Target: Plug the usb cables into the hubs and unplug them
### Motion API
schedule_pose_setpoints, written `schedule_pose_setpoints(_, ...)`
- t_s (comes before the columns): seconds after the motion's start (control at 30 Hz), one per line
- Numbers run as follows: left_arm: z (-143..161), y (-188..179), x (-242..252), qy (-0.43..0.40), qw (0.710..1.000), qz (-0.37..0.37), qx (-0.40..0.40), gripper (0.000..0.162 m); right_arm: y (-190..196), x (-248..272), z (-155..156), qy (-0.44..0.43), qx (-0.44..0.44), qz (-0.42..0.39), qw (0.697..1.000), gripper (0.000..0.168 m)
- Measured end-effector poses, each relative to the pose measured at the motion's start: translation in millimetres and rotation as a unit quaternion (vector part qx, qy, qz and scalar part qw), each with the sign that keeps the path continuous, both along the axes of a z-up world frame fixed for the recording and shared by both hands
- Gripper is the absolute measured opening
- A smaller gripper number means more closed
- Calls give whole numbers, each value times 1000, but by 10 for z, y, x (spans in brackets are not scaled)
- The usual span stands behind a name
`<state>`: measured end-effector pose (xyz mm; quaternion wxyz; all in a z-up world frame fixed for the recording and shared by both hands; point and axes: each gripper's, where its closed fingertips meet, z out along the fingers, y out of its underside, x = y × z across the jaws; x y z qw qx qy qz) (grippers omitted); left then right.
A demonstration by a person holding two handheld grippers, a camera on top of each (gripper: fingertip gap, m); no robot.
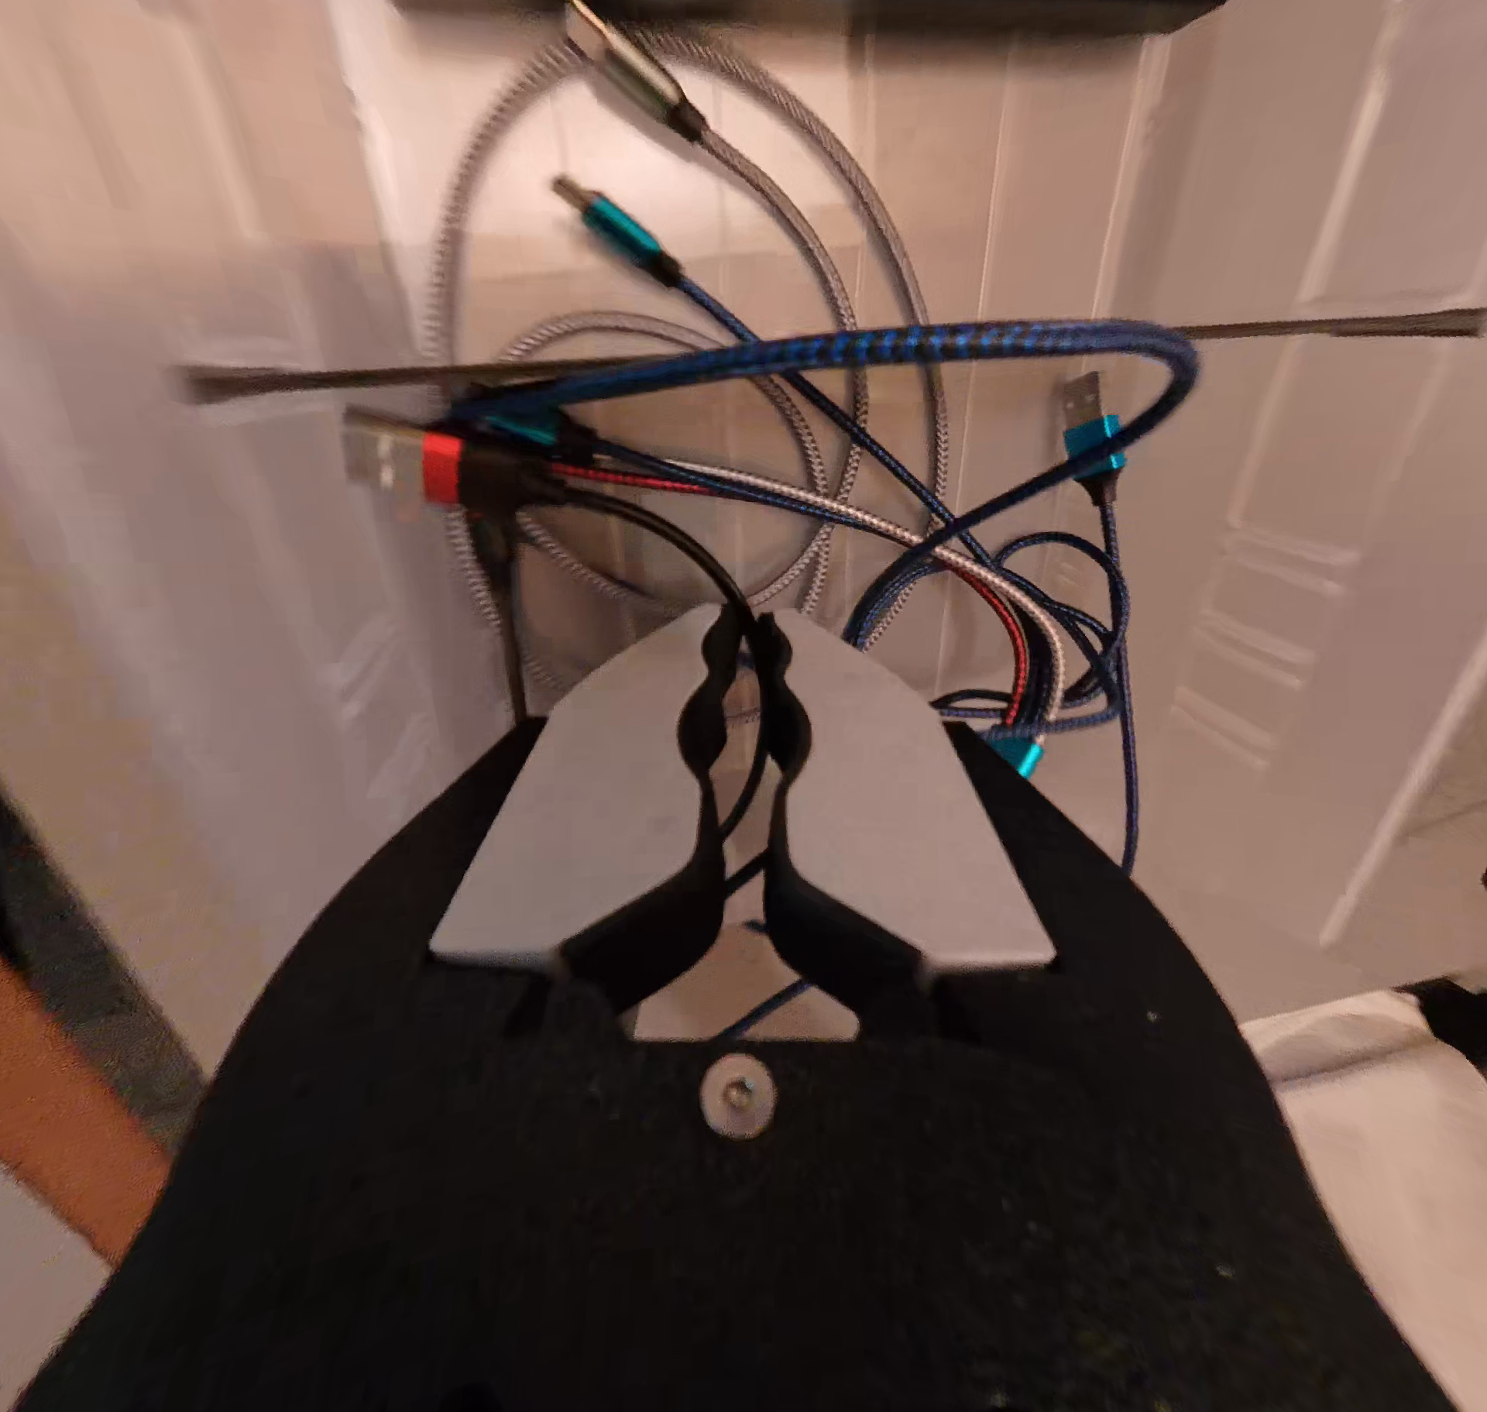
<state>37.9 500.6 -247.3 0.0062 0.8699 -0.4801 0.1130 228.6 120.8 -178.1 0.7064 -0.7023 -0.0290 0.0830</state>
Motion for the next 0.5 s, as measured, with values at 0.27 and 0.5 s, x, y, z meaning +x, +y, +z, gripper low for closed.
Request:
schedule_pose_setpoints(0.27,863,149,-135,-114,986,-81,94,2,11,-12,-15,-5,-6,1,1000,32)
schedule_pose_setpoints(0.5,1579,197,-269,-64,933,-207,286,2,13,-15,-19,-7,-7,0,1000,32)
